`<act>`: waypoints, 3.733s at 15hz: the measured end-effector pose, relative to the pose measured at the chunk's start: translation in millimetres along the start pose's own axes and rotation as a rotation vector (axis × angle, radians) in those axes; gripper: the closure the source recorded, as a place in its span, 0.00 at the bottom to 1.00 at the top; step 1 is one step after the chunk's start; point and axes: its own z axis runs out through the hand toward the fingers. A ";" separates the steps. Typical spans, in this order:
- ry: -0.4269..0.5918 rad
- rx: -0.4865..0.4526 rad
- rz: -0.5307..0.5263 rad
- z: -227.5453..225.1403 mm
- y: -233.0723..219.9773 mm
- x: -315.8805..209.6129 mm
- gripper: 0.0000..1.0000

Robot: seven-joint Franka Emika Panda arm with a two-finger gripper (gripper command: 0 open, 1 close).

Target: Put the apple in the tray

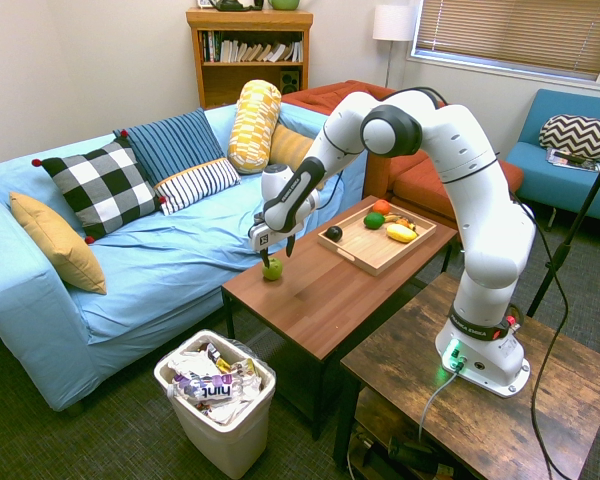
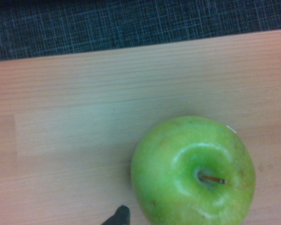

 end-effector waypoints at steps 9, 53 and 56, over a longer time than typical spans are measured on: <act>0.023 0.001 -0.004 40.0 -15.3 -6.0 1.00; -0.124 -0.062 0.619 43.7 336.6 249.4 1.00; -0.131 -0.054 0.618 46.9 338.3 250.9 0.00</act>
